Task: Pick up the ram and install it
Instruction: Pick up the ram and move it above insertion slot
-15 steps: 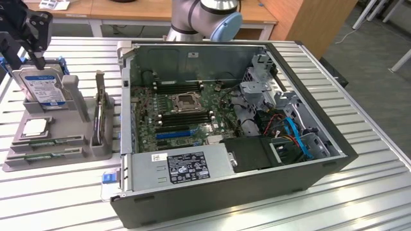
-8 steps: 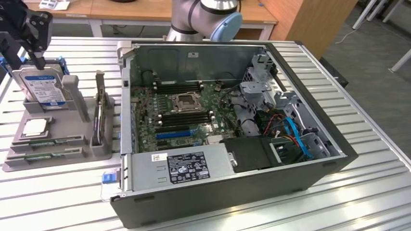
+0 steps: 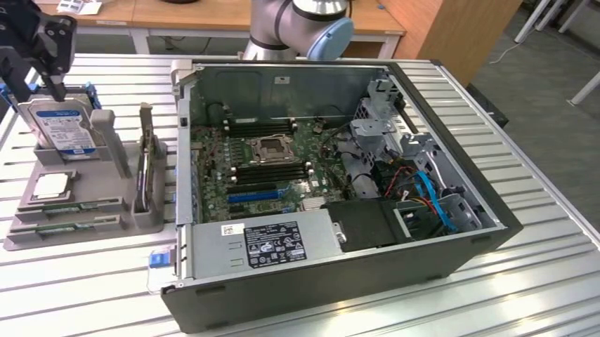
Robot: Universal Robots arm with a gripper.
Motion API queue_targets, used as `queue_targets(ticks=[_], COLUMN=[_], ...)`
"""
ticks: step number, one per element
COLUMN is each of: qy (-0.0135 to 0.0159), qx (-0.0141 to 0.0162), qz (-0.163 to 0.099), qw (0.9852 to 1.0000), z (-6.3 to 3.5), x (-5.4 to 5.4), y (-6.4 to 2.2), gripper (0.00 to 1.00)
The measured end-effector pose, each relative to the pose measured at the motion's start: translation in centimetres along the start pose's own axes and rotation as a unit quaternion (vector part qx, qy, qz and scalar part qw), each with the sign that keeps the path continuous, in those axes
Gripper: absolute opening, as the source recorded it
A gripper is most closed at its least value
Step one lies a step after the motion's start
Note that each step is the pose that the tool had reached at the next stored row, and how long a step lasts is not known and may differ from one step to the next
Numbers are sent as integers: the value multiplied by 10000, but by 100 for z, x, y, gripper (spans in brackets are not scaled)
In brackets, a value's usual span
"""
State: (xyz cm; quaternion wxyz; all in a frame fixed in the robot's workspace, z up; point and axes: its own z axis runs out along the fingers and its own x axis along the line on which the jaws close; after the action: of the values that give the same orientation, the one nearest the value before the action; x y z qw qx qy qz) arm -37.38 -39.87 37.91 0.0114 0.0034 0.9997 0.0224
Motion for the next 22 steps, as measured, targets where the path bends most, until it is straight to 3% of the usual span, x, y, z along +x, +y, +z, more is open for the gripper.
queue_targets(ticks=[4, 9, 14, 18, 22], qy=[16, 37, 72, 165, 213], qx=[-8, -18, -30, -46, -54], qz=[-359, -816, -1261, -1514, -1817], qw=[9994, 9967, 9920, 9883, 9831], z=[12, 28, 43, 52, 68], x=[0, 1, 1, 1, 2], y=[-1, -2, -2, -3, -3], gripper=[44, 44, 44, 44, 44])
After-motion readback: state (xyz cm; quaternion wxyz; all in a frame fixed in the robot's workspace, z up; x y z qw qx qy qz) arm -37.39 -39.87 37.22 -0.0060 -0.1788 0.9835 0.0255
